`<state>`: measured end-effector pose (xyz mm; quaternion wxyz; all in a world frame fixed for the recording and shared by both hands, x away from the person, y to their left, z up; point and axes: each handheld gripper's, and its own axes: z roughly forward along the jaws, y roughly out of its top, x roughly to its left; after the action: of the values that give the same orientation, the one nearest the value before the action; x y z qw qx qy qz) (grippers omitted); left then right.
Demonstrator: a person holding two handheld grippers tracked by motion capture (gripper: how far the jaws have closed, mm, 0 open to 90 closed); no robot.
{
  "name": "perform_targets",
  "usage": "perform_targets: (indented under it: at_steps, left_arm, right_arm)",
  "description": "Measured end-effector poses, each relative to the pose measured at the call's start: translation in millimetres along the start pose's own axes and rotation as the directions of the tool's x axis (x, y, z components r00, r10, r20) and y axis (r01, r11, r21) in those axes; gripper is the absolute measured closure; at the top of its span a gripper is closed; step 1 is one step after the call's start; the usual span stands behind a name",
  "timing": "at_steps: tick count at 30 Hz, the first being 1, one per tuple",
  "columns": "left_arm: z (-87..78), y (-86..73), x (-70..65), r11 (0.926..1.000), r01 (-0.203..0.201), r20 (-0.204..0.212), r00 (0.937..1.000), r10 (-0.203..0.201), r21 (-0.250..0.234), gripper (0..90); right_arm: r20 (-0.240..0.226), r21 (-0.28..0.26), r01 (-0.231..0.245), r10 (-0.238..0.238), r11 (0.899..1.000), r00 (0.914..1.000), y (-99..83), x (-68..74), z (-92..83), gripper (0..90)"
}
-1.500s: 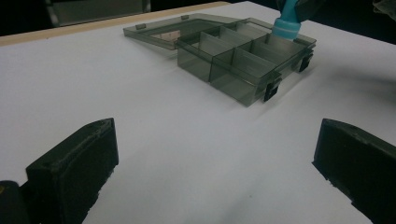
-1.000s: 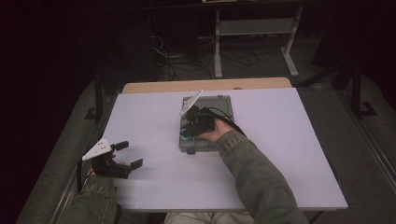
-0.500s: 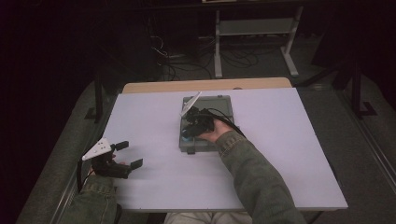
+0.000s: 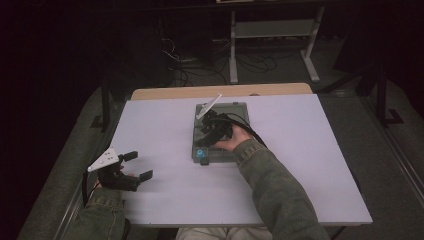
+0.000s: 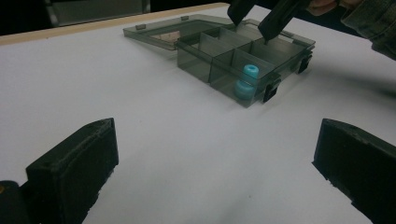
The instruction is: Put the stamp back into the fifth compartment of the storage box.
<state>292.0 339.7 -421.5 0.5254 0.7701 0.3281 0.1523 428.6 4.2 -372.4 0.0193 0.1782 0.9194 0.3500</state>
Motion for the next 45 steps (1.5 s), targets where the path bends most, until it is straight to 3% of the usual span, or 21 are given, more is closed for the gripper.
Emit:
perform_targets:
  at_steps: [1,3,6,14,19,45]
  left_arm:
    - [0.0,0.1,0.1,1.0000,-0.001,0.001,1.0000,0.001,0.000,0.0]
    - [-0.2,0.0,-0.1,1.0000,0.001,-0.001,1.0000,-0.001,-0.001,0.0]
    - [0.0,0.0,-0.1,1.0000,0.001,-0.001,1.0000,-0.001,0.000,0.0]
    - [-0.1,0.0,-0.1,1.0000,0.001,0.001,1.0000,-0.001,0.003,0.0]
    - [0.2,0.0,-0.4,1.0000,0.001,-0.001,1.0000,-0.001,0.003,0.0]
    - [1.3,-0.3,-0.1,0.9999,0.006,-0.007,1.0000,-0.006,0.014,0.0]
  right_arm:
    - [0.010,-0.004,-0.011,0.011,1.000,0.9999,0.0,-0.4,-2.7,26.2]
    - [0.021,-0.005,-0.014,0.014,1.000,0.9997,-0.1,-0.2,-4.2,24.2]
    - [0.016,-0.024,-0.017,0.017,1.000,0.9997,-1.7,0.3,-8.9,13.8]
    - [0.010,-0.030,0.004,-0.004,1.000,0.9999,-7.0,1.8,-13.4,11.4]
    - [0.038,-0.050,0.006,-0.004,0.999,0.9993,-9.7,4.7,-19.5,0.0]
    - [0.070,-0.104,-0.014,0.022,0.994,0.9973,-33.5,3.4,-43.9,0.0]
